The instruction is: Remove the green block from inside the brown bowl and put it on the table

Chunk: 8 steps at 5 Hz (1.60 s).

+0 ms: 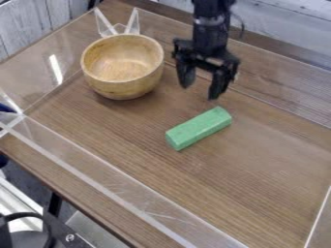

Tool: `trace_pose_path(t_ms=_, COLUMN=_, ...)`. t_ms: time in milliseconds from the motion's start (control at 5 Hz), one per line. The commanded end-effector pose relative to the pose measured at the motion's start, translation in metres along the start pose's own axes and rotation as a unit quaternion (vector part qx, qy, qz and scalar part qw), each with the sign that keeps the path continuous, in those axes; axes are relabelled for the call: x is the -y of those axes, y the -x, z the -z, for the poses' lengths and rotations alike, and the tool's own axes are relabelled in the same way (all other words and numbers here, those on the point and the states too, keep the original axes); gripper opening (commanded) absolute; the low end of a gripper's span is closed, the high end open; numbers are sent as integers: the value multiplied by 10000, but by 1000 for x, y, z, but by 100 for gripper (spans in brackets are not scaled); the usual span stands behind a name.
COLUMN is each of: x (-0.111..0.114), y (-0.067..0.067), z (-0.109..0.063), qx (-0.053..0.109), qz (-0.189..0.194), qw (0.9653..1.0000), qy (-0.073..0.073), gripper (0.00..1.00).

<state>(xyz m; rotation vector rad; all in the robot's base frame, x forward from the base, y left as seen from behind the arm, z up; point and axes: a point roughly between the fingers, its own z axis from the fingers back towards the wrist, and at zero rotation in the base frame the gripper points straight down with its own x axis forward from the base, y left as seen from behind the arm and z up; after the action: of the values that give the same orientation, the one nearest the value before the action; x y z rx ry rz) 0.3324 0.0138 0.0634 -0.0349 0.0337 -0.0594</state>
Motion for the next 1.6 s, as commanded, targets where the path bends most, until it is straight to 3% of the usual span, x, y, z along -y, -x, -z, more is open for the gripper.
trace_pose_path(t_ms=0, x=1, y=6, z=-45, qx=563, qz=174, qw=9982, qy=-109, gripper=100)
trace_pose_path(t_ms=400, x=-11, y=-5, z=-43, qx=327, qz=839, qw=9955, qy=-294, gripper=100)
trace_pose_path(t_ms=800, x=-37, y=5, z=-52, qx=867, qz=969, qw=9913, qy=-201, gripper=100)
trace_pose_path(t_ms=1000, x=-63, y=8, z=-60, qx=1115, qz=881, qw=9897, qy=-183, gripper=100)
trace_pose_path(t_ms=1200, x=-90, y=11, z=-73, qx=1261, qz=408, qw=9908, qy=-260, gripper=100)
trace_pose_path(t_ms=1400, x=-99, y=10, z=-80, qx=1483, qz=-17, qw=9885, qy=-294, gripper=100)
